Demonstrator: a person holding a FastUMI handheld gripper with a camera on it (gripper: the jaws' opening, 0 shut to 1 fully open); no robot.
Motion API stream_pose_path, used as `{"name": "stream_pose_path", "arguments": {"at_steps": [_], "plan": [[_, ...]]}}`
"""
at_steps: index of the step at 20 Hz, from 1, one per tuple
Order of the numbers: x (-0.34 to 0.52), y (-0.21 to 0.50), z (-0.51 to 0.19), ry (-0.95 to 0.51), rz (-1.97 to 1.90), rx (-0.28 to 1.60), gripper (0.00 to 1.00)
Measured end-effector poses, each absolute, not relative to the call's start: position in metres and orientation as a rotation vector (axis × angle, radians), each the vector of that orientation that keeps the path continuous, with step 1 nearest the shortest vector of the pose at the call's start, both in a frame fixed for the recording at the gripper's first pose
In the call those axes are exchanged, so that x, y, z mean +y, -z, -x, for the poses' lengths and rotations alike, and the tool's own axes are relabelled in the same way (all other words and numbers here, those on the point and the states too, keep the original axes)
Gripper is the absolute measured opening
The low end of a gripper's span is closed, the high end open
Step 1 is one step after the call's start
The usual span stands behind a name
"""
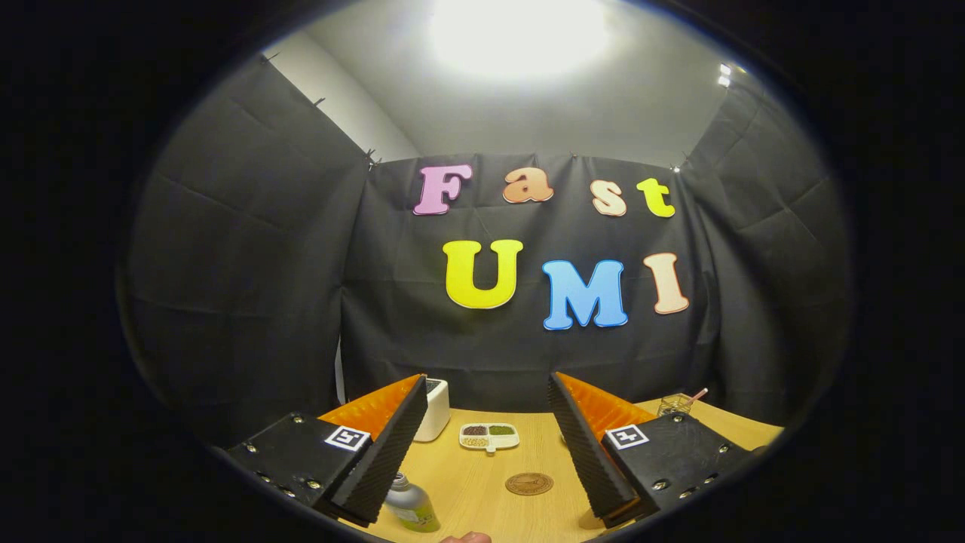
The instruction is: Take the bottle from table, then pour the juice into the cup, finally place the bottle on the coaster
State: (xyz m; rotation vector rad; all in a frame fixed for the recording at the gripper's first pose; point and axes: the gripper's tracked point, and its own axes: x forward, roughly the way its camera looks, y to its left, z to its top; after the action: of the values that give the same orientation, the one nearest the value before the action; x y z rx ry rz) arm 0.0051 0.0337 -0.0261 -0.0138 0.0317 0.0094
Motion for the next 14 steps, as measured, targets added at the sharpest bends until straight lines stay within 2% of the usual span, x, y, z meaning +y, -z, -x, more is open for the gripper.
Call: {"name": "stream_pose_path", "arguments": {"at_steps": [14], "plan": [[0.108, 0.129, -0.002, -0.054, 0.007, 0.186, 0.98]]}}
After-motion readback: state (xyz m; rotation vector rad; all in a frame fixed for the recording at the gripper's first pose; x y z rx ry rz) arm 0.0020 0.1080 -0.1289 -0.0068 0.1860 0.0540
